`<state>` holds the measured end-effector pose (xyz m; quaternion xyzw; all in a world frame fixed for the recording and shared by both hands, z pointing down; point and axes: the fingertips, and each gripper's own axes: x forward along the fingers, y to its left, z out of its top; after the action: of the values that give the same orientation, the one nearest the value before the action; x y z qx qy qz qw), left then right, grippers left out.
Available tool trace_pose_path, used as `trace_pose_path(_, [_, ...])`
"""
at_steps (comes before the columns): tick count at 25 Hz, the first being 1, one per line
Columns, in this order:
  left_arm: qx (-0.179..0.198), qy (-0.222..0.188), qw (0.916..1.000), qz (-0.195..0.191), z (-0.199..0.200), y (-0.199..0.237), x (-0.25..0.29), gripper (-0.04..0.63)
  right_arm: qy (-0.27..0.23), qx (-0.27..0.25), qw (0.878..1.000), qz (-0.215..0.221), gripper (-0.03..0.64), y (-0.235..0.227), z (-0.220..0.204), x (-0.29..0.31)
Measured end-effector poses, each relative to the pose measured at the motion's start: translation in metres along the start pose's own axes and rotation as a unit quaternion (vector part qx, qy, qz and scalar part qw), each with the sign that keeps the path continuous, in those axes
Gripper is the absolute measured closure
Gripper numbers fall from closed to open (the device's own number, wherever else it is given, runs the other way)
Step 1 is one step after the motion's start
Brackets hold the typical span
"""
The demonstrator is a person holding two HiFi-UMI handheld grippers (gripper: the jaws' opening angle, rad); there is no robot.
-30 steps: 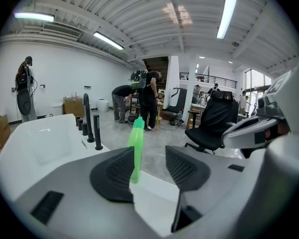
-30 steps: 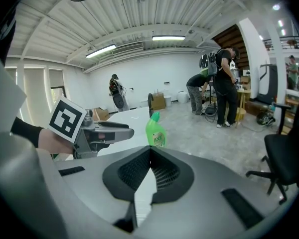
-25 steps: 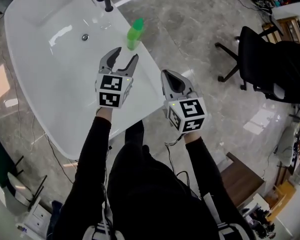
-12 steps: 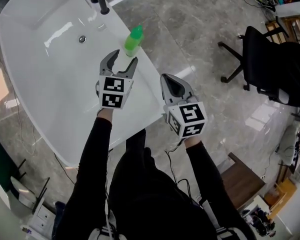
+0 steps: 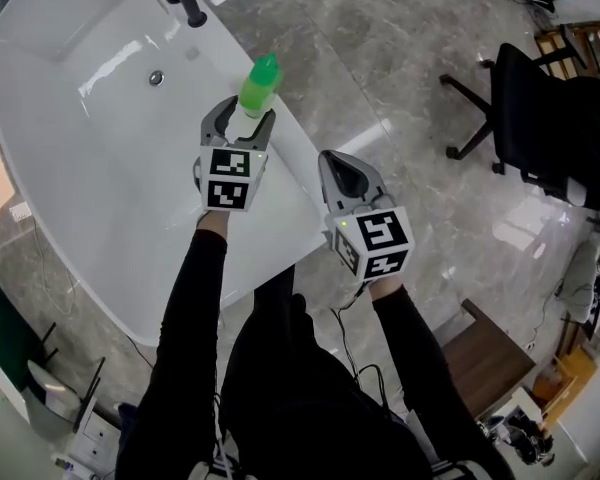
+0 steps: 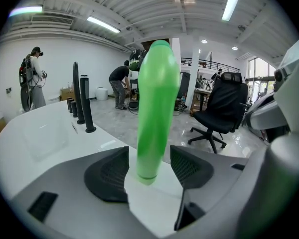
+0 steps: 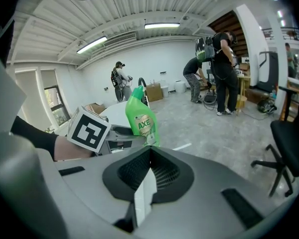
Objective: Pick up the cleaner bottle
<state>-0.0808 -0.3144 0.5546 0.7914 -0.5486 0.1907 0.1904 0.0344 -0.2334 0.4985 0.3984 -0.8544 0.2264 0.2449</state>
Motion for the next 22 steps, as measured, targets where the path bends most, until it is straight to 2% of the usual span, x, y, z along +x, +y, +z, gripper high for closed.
trace_pose_path(22, [0.006, -0.028, 0.9996, 0.003, -0.003, -0.001, 0.043, 0.333, 0.013, 0.011, 1.000, 0.012, 0.615, -0.008, -0.016, 0.039])
